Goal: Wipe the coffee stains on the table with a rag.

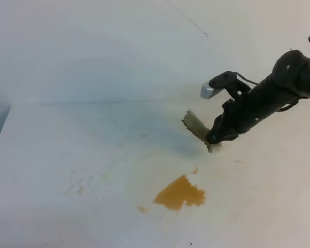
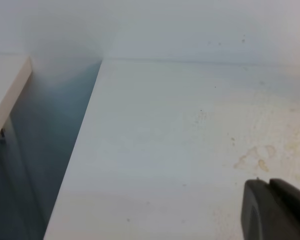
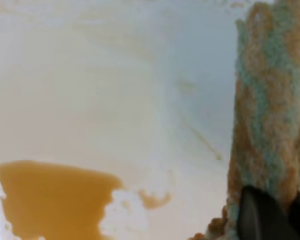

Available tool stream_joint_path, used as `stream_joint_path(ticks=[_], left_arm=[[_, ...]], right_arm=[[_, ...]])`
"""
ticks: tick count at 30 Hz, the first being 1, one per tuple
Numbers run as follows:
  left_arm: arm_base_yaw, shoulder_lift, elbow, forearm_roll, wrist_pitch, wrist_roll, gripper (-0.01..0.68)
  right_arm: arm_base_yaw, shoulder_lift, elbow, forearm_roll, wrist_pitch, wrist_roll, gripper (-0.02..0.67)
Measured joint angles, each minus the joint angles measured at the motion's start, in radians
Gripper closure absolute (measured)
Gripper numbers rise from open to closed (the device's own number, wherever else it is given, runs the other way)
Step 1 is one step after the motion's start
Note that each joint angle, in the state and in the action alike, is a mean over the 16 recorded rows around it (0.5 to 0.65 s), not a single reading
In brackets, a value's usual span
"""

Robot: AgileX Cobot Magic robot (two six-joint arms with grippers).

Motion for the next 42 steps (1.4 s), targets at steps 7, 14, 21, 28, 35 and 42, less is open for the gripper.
stream_joint_path(ticks=[7,14,21,28,35,42], left_arm=[[0.000,0.000,0.000,0.000,0.000,0.000,0.676],[0.000,0.000,0.000,0.000,0.000,0.000,0.676],[0.000,-0.002,0.002,0.000,-0.001,0.000,0.676],[0.000,-0.002,0.002,0.000,-0.001,0.000,0.676],[0.000,-0.002,0.002,0.000,-0.001,0.000,0.676],[0.000,0.000,0.000,0.000,0.000,0.000,0.676]], right_arm=[[-0.008,0.005,-0.001,-0.070,0.013,0.013,0.612],[0.052,0.023,0.016,-0.103,0.055,0.016,0.612],[0.162,-0.019,0.103,-0.108,0.054,0.005,0.612],[0.271,-0.077,0.210,-0.083,-0.005,-0.001,0.612],[0.329,-0.128,0.258,-0.036,-0.071,-0.002,0.612],[0.342,-0.194,0.264,0.073,-0.112,-0.018,0.612]])
